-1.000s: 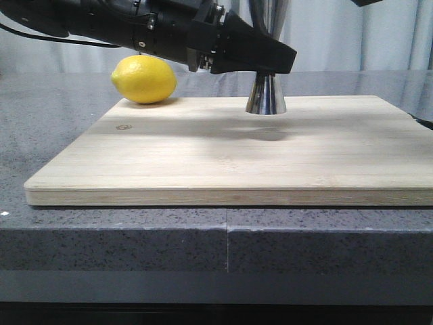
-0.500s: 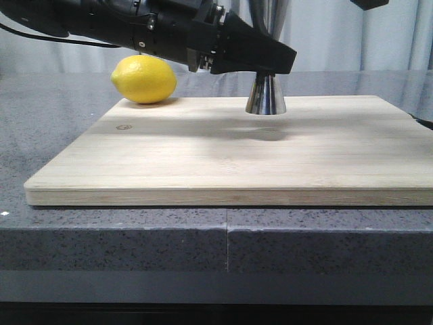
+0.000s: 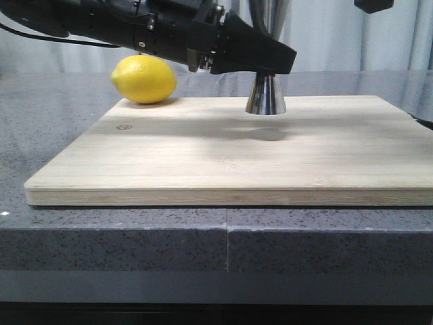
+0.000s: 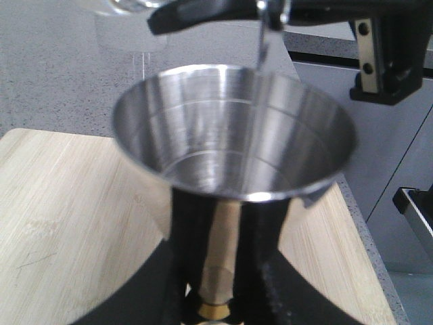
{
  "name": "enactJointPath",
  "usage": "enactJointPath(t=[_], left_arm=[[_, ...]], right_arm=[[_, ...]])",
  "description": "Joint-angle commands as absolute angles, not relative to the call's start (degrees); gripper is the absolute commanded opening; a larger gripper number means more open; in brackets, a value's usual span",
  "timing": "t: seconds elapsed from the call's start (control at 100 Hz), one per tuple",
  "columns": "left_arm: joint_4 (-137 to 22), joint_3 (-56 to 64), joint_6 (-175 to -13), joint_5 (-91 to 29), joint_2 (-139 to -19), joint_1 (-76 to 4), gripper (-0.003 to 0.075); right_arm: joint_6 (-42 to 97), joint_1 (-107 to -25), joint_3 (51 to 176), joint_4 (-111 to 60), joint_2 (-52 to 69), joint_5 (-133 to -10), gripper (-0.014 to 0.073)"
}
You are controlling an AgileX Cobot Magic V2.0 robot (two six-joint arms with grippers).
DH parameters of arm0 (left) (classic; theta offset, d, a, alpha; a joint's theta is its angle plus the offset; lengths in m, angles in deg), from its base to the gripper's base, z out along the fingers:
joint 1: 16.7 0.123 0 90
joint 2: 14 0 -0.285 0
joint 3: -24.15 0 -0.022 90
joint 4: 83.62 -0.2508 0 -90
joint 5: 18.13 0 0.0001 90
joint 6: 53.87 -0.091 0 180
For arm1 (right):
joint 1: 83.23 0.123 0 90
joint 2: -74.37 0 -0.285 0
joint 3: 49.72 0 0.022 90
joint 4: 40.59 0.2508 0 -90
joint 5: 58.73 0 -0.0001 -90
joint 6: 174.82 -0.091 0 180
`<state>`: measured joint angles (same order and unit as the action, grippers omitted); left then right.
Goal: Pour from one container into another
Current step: 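Tilt the beaker further with the right gripper, pouring into the jigger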
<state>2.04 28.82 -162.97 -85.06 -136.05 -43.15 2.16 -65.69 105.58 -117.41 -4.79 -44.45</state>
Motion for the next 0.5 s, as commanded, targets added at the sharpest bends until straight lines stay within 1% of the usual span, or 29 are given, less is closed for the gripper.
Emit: enactJointPath(t=[0.0,0.49], left_arm=[[6.4,30.7,-162.4,-91.3,-132.3,-43.5,-0.0021],[6.4,30.7,-162.4,-91.4,-132.3,-43.5,-0.0021]], right_arm=[[2.3,-65.7,107.8,-117.5,-2.9,-43.6,0.0229],[2.3,-65.7,107.8,-119.8,-2.9,-43.7,0.0229]])
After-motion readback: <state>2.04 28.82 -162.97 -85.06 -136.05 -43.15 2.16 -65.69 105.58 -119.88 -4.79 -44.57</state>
